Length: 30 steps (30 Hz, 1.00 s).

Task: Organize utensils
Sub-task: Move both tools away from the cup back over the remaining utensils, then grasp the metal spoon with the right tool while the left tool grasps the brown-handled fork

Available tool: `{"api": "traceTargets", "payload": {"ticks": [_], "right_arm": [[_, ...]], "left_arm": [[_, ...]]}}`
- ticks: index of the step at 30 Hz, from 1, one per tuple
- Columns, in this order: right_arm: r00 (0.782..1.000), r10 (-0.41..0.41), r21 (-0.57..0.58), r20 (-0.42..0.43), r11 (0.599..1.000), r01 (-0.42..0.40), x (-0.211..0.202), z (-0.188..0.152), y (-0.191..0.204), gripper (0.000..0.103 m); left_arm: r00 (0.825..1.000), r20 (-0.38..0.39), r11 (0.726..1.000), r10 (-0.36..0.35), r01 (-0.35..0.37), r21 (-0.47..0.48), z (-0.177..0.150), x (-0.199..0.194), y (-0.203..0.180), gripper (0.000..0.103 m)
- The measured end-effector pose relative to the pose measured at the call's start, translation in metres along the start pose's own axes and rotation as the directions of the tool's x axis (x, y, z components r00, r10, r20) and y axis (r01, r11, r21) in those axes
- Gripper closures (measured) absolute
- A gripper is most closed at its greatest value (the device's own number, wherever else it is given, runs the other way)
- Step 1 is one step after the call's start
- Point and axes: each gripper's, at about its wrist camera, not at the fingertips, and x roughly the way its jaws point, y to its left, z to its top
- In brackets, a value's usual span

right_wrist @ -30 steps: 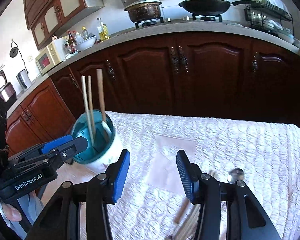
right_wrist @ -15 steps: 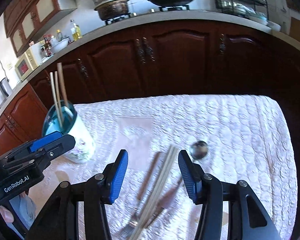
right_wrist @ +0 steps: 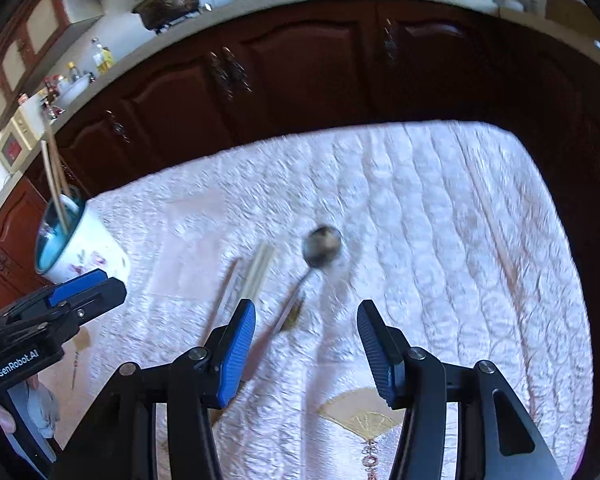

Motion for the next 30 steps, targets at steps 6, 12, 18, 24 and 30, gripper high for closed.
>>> {"api": "traceTargets", "payload": {"ticks": [6,12,18,24,30], "right_arm": [[0.996,0.063,0.078,-0.059,0.995,-0.058,0.035,0.001,-0.016,0.052],[0.996,0.062,0.090,-0.058,0.994,-0.056,0.065,0.023,-0.031,0.052],[0.996,0.057,0.064,-0.066,0.997,-0.053,0.086,0.042,-0.041,0.055],[0.996,0.065,0.051,-0.065,0.997,-0.062,0.095,0.050,-0.045,0.055],[0.993,0.099,0.036,-0.064,0.995,-0.096,0.101,0.054,-0.043,0.067]], "left_arm": [[0.997,-0.073,1.000,-0.019,0.017,-0.026,-0.006,0.026,0.007,0.053],[0.995,-0.098,1.000,-0.027,0.026,-0.016,-0.006,0.036,0.005,0.053],[0.994,-0.107,1.000,-0.022,0.020,-0.020,-0.004,0.040,0.007,0.053],[0.994,-0.111,1.000,-0.004,0.003,-0.010,-0.002,0.049,0.005,0.053],[0.993,-0.115,1.000,0.003,-0.002,0.008,0.001,0.060,-0.002,0.053]]}}
